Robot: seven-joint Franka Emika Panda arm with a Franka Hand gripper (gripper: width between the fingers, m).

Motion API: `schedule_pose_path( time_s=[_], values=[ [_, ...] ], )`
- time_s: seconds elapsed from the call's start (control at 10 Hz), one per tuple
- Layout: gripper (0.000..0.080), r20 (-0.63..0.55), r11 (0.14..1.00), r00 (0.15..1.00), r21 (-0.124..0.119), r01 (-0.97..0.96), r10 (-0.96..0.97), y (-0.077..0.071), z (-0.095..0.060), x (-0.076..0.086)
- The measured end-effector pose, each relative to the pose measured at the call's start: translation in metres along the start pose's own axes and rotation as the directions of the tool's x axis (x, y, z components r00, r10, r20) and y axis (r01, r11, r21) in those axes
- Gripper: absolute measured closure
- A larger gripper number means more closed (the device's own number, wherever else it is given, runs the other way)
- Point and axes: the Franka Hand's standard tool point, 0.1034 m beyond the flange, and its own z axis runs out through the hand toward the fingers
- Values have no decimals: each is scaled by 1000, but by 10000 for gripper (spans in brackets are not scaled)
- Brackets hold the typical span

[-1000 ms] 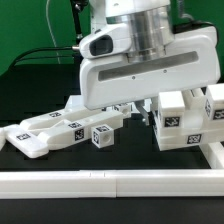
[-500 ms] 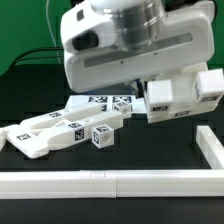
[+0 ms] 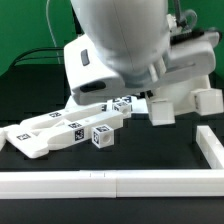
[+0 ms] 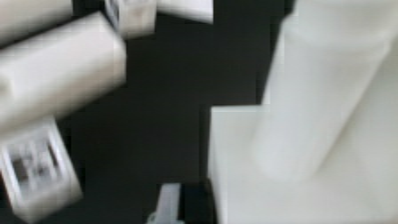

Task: Assemble chair

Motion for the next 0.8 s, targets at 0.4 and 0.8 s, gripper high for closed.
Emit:
schedule_pose_path(
  time_s=[0.4, 0.8],
  values=[
    [769, -60, 998, 996, -4, 59, -59, 18, -10, 29],
    [769, -25, 1000, 1000, 5, -10, 10, 21, 7, 33]
  ],
)
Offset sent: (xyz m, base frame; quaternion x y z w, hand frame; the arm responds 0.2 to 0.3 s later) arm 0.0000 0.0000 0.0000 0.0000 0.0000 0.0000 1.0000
